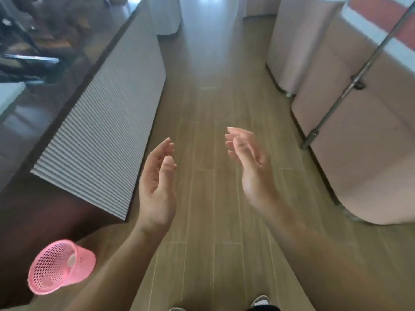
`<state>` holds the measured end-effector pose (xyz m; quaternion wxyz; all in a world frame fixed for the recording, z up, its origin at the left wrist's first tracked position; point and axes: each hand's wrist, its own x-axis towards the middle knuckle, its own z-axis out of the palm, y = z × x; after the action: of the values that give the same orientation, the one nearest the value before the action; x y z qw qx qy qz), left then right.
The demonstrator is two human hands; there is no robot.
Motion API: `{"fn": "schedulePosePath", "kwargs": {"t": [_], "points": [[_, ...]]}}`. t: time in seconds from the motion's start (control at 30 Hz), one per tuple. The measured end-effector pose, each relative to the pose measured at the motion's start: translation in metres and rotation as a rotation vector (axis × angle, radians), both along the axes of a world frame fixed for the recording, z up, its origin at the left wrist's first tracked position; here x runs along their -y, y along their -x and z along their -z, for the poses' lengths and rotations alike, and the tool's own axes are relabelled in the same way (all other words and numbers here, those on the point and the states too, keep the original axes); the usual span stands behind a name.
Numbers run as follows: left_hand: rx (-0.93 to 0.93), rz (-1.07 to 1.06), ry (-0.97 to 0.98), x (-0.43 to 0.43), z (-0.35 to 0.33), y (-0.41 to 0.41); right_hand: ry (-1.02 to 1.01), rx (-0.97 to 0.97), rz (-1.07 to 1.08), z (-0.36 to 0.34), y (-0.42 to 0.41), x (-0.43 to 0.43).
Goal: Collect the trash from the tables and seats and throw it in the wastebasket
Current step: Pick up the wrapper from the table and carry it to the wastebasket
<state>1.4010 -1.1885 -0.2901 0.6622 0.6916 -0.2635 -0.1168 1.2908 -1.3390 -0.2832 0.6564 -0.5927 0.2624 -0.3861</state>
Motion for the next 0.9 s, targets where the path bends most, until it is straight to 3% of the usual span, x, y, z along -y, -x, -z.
{"fn": "schedulePosePath", "kwargs": {"t": [0.4, 0.9], "points": [[0.005, 0.311, 0.152, 0.203, -0.042, 0.179, 0.042, 0.01, 0.377, -0.03, 0.235, 0.156], [-0.083, 0.846, 0.22, 0.39, -0.07, 0.359, 0.03, 0.006, 0.812, -0.048, 0.44, 0.248]]}}
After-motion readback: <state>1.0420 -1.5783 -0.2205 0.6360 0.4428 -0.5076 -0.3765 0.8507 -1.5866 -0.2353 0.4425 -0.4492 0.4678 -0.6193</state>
